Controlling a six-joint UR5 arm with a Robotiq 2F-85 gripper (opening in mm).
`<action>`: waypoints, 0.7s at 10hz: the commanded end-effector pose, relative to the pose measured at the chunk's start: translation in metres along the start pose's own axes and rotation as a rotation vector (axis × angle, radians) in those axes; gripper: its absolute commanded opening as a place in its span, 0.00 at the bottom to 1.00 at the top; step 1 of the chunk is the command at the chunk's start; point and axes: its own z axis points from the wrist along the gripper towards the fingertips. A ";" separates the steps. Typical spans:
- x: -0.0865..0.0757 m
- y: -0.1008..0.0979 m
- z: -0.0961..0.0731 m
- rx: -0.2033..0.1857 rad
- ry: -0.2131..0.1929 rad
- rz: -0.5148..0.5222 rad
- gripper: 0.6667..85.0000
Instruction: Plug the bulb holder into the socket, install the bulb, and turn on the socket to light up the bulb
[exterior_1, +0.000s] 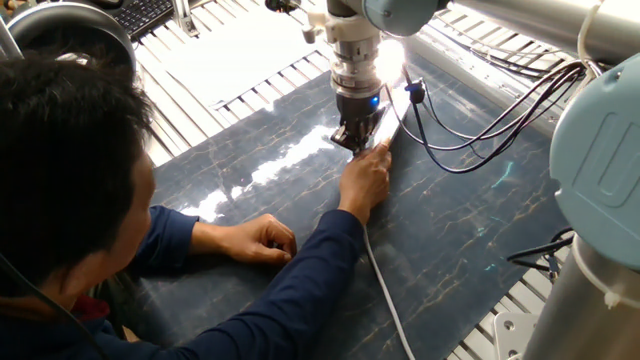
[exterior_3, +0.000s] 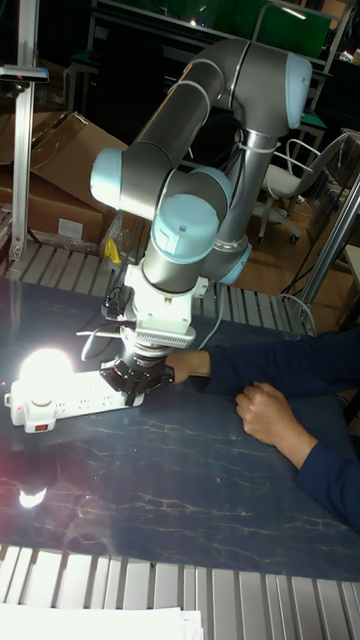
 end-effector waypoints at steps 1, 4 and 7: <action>0.003 0.001 -0.003 -0.014 0.021 0.032 0.00; -0.019 0.002 -0.021 0.027 0.023 0.027 0.00; -0.053 -0.006 -0.033 0.037 0.006 -0.045 0.00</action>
